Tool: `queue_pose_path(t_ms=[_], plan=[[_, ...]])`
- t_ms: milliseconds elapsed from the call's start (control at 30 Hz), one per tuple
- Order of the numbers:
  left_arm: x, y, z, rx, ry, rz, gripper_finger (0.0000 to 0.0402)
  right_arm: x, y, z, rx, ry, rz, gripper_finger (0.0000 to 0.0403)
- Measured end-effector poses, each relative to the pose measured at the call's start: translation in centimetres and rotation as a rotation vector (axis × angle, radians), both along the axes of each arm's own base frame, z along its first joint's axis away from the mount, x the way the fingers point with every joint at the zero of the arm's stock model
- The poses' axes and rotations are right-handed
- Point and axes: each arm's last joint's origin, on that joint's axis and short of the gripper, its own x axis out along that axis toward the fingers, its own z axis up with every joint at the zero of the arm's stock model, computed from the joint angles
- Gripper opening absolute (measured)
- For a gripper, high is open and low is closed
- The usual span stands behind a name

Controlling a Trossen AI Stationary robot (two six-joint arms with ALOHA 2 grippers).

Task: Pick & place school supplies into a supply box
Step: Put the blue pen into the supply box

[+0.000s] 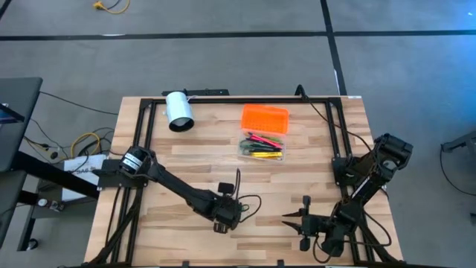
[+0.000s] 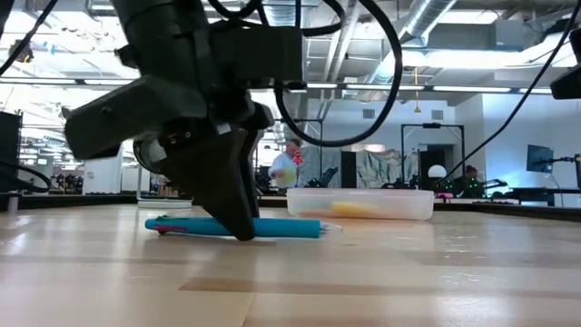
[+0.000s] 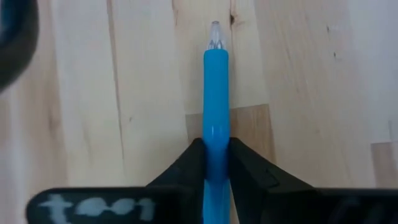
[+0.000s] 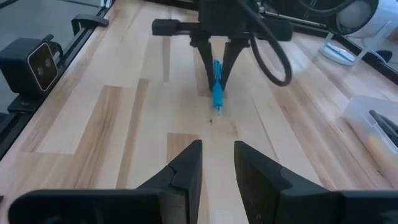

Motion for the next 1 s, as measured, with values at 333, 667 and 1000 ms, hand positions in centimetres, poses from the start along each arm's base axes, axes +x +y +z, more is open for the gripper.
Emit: queue_pose_path(t_ms=[333, 667, 1000], plan=[[-1.2, -2.0, -0.2, 0.203, -0.094, 0.023, 0.0034, 0.0, 0.0, 0.0, 0.006, -0.003, -0.005, 0.0086], [-1.9, -2.8, -0.2, 0.287, -0.144, 0.063, 0.0051, 0.7, -0.5, 0.0, 0.008, -0.004, -0.035, 0.0086], [-1.8, -2.9, 0.0, 0.28, -0.152, 0.067, 0.0044, 1.3, -0.9, 0.0, 0.008, -0.001, -0.057, 0.0086]])
